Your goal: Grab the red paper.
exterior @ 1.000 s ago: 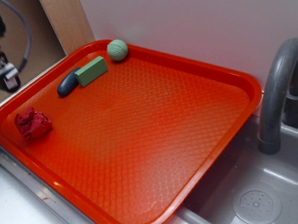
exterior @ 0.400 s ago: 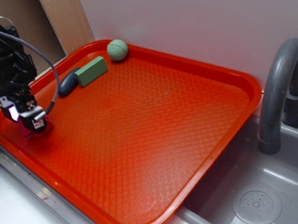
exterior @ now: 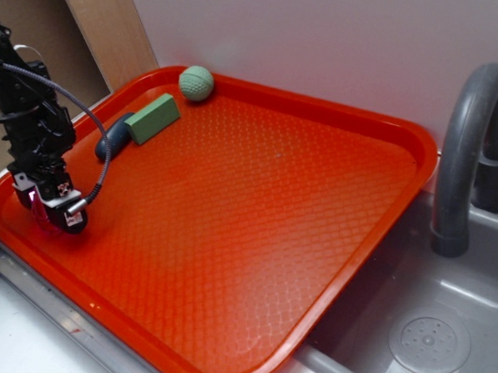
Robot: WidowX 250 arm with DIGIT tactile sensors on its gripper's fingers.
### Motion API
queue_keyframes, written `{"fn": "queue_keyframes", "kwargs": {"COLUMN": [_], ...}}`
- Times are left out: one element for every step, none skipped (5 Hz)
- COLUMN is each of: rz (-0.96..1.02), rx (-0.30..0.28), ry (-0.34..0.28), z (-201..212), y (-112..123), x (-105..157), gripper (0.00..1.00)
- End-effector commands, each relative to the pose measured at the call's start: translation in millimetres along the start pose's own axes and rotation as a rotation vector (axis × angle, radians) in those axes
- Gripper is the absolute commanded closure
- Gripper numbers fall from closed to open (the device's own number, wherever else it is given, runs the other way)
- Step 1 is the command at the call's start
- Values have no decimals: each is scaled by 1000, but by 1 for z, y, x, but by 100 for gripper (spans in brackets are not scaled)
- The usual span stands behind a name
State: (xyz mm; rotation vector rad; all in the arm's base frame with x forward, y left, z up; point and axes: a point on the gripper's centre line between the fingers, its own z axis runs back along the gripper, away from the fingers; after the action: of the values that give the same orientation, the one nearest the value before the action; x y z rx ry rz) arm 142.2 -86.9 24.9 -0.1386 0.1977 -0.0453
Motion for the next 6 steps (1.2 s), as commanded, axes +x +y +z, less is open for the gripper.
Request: {"fn": "queue_keyframes", "kwargs": {"rz": [-36, -38, -44, -50, -47, -17], "rx": [12, 92, 68, 58, 76, 68], "ry": [-24, -94, -162, -268, -368, -416], "z": [15, 65, 108, 146, 178, 182], "y": [-5, -11, -13, -11, -7, -10], "x": [-8, -10, -14, -29, -46, -58], "gripper": [100, 100, 100, 100, 100, 100]}}
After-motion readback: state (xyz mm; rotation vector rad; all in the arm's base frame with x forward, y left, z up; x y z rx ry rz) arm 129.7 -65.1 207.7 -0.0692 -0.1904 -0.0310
